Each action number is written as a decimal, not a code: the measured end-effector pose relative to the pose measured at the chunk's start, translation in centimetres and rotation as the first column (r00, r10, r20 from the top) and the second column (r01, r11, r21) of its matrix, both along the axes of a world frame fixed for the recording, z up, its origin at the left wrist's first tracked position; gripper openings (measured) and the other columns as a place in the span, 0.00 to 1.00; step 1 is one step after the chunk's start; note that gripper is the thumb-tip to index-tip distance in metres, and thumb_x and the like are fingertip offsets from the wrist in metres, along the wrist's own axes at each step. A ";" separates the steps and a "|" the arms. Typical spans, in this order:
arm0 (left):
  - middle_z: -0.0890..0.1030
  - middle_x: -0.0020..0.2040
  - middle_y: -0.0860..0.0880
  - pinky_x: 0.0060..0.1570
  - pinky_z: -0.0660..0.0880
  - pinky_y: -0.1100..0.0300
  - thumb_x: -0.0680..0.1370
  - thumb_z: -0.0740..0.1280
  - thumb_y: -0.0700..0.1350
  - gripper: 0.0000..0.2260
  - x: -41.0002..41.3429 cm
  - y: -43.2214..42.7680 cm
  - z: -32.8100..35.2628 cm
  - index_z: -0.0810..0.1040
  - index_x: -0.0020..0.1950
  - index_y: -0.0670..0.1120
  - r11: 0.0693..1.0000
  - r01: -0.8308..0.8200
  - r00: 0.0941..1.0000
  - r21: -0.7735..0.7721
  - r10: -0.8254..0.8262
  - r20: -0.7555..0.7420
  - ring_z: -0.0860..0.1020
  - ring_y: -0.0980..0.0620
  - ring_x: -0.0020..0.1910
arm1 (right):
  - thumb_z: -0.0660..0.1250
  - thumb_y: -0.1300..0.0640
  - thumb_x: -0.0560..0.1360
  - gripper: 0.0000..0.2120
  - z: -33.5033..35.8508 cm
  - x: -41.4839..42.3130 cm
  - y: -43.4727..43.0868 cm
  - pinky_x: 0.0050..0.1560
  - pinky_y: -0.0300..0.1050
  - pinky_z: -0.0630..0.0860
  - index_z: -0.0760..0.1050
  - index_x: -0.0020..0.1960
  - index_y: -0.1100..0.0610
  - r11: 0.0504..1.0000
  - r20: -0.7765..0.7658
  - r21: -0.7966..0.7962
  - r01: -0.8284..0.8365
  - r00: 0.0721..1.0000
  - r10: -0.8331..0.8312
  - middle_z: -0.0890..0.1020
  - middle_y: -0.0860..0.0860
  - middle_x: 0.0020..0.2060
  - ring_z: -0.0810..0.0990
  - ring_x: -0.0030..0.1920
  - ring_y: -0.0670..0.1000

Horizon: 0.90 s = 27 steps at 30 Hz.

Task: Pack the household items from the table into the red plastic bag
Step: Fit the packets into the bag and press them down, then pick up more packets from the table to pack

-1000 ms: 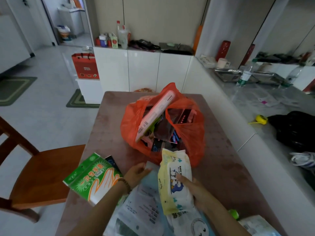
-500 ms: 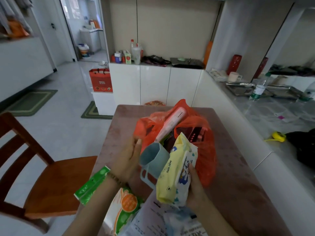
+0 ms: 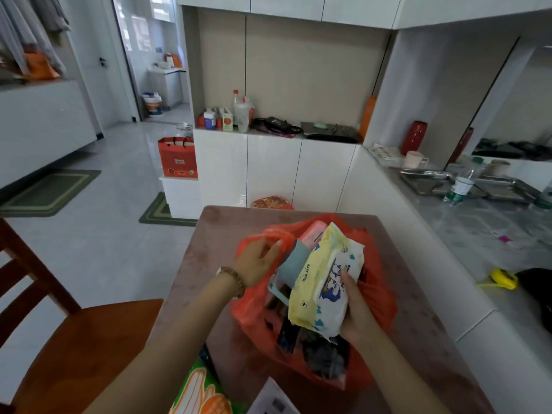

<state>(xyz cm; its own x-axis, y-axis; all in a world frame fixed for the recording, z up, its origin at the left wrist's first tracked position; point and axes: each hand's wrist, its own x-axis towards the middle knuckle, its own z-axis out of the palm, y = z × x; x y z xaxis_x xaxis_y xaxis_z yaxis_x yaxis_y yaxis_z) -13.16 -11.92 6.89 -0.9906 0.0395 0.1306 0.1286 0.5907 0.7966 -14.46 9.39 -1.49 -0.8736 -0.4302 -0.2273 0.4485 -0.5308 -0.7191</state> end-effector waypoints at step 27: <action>0.65 0.28 0.52 0.19 0.63 0.68 0.80 0.49 0.58 0.16 -5.7 -5.1 6.0 0.68 0.49 0.47 0.547 -0.090 0.948 0.832 -0.209 0.240 0.62 0.58 0.22 | 0.73 0.50 0.68 0.24 5.2 -10.3 -6.1 0.47 0.51 0.82 0.76 0.62 0.55 0.961 -0.123 0.262 -0.092 0.984 0.127 0.84 0.57 0.55 0.83 0.55 0.58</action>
<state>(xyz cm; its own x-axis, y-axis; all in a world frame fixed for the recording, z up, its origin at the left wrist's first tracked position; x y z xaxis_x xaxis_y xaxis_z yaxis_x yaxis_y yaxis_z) -18.86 -16.97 12.87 -0.9826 0.1226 -0.1398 -0.1745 -0.3493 0.9206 -24.71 3.34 3.68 -0.8549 -0.4688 -0.2223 0.3808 -0.2759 -0.8825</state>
